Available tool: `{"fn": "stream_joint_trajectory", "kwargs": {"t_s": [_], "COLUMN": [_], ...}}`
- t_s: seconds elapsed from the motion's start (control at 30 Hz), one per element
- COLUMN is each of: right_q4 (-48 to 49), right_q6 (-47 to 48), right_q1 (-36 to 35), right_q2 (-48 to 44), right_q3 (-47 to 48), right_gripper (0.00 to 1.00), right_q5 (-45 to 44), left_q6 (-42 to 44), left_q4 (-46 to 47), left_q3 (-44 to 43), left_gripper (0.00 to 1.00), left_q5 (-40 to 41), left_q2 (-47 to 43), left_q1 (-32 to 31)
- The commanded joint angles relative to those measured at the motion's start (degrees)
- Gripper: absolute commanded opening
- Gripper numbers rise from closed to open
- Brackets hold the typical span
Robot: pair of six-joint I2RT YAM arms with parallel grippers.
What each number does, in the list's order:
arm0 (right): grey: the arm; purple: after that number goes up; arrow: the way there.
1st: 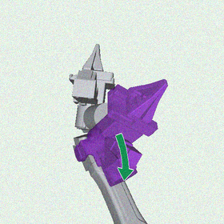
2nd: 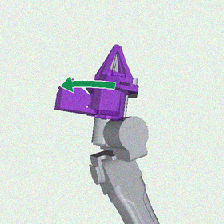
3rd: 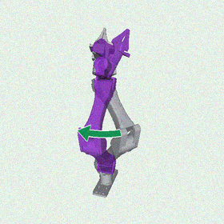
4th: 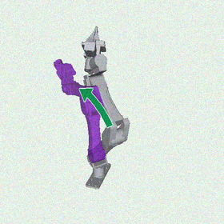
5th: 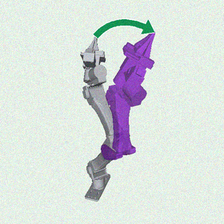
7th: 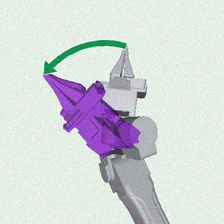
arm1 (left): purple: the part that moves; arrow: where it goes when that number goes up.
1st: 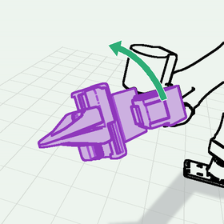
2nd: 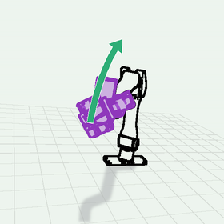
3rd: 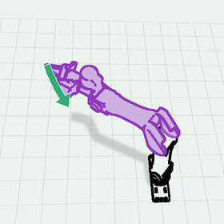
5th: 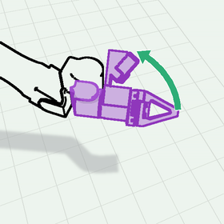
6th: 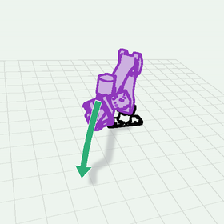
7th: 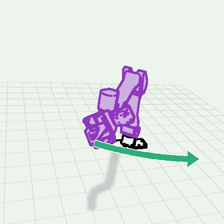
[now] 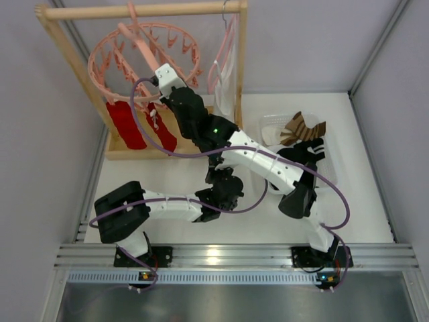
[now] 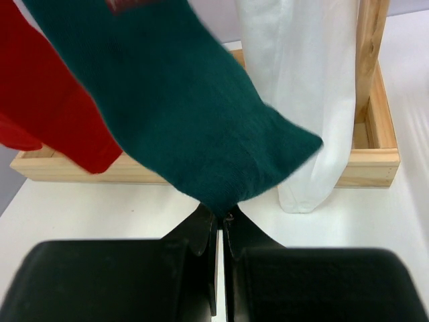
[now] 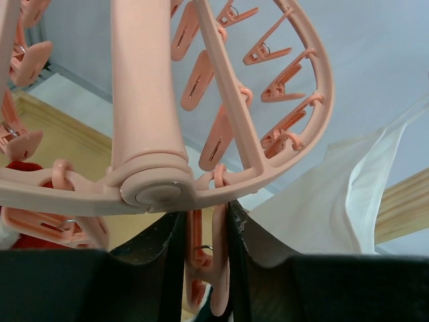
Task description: Remove the socks clipped to the hanger
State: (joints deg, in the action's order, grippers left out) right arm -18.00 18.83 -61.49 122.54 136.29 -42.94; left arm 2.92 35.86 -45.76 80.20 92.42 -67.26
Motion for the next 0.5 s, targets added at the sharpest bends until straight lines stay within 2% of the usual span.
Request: {"fn": "stream_joint_trajectory", "kwargs": {"t_s": [0.0, 0.17, 0.23, 0.27, 0.3, 0.43, 0.47], "right_q4": [5.3, 5.4, 5.4, 5.3, 5.2, 4.0, 3.6], "right_q6": [-0.3, -2.5, -3.6, -4.0, -4.4, -7.7, -8.2], "right_q1": [-0.6, -0.8, -1.0, -1.0, -1.0, -1.4, -1.9], "right_q2": [-1.1, -2.7, -3.7, -4.1, -5.1, -9.5, -10.6], "right_q3": [0.7, -1.1, -2.3, -2.7, -3.9, -8.2, -9.2], "right_gripper": [0.18, 0.18, 0.23, 0.30, 0.43, 0.57, 0.64], "right_q5": [-0.6, 1.4, 2.5, 3.0, 3.3, 7.3, 8.6], "left_q6": [-0.6, -1.4, -2.1, -2.2, -2.3, -1.6, -0.7], "left_q4": [2.3, 2.2, 2.2, 2.1, 2.1, 2.1, 2.1], "left_q3": [-1.4, 0.3, 1.5, 2.7, 3.2, 5.8, 6.2], "left_gripper": [0.00, 0.00, 0.00, 0.00, 0.00, 0.00, 0.00], "left_q5": [0.5, 0.9, 1.7, 1.7, 1.6, 0.6, 0.1], "left_q2": [-0.2, -1.4, -2.9, -3.6, -4.5, -9.8, -10.6], "left_q1": [-0.5, -0.5, -0.9, -1.8, -2.3, -6.5, -8.5]}}
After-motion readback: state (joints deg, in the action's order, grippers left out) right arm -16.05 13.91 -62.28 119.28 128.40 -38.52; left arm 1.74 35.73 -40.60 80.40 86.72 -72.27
